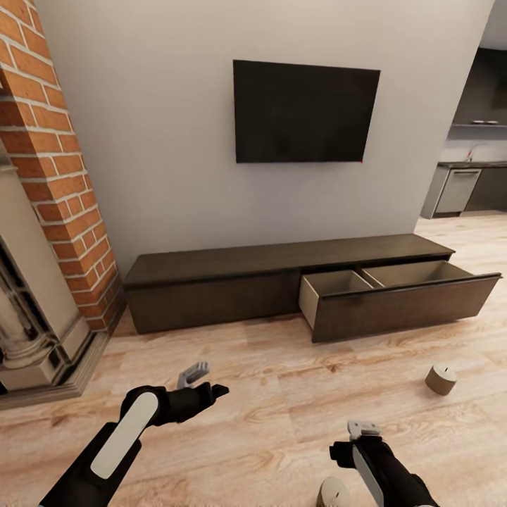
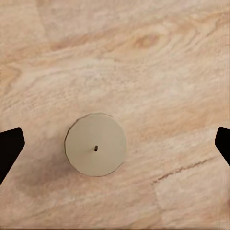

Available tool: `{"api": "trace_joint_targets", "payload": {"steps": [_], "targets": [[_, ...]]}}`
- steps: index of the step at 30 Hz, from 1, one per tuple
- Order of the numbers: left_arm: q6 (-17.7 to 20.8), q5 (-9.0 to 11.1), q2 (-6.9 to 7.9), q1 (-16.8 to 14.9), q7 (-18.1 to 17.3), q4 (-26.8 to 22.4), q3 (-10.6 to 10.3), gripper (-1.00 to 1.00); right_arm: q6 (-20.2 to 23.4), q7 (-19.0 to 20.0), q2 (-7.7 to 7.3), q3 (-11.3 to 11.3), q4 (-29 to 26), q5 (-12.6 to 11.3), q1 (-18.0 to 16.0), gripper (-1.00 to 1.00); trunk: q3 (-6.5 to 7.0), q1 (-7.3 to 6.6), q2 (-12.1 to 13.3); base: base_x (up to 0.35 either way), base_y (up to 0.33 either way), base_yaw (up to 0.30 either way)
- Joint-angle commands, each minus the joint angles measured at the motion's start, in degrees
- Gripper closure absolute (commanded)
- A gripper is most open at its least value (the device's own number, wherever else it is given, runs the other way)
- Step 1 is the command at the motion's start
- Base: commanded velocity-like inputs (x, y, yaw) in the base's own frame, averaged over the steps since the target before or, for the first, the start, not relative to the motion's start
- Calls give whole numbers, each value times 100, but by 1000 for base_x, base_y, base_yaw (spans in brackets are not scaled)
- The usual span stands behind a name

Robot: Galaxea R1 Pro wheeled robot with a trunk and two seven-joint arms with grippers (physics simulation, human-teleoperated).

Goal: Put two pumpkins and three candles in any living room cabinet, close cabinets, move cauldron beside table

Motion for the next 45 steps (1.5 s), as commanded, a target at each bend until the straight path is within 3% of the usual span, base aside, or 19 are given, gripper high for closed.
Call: {"api": "trace_joint_targets", "payload": {"steps": [1,5,8,9,13,17,26,33,45], "targets": [[35,80,8,-5,58,-10,-8,-100,25,-31,17,10,113,-41,-76,-100,-24,21,-44,0,0,0],[192,123,11,-5,48,-15,20,-100,-4,-32,135,53,317,-33,-189,-100,-96,109,-205,0,0,0],[245,335,24,-5,43,-40,155,-100,-71,-33,203,134,358,-31,-212,-100,-150,175,-325,0,0,0],[273,454,36,1,42,-77,205,-100,-79,-35,211,144,362,-31,-215,-100,-168,197,-365,0,0,0],[738,1303,265,25,35,-300,407,-100,-104,-33,236,178,376,-31,-219,-100,-240,285,-525,0,0,0],[942,1928,446,30,32,-347,516,-100,-108,-35,240,195,378,-31,-225,-100,-328,295,-531,0,0,0],[1017,2651,695,39,30,-359,563,-100,-115,-31,245,211,378,-31,-223,-100,-528,318,-543,0,0,0],[1023,2837,778,39,27,-359,570,-100,-139,-30,244,213,378,-36,-225,-100,-683,337,-552,0,0,0],[1027,2870,781,39,31,-367,562,-100,-144,-30,242,211,378,-39,-225,-100,-949,367,-568,0,0,0]]}}
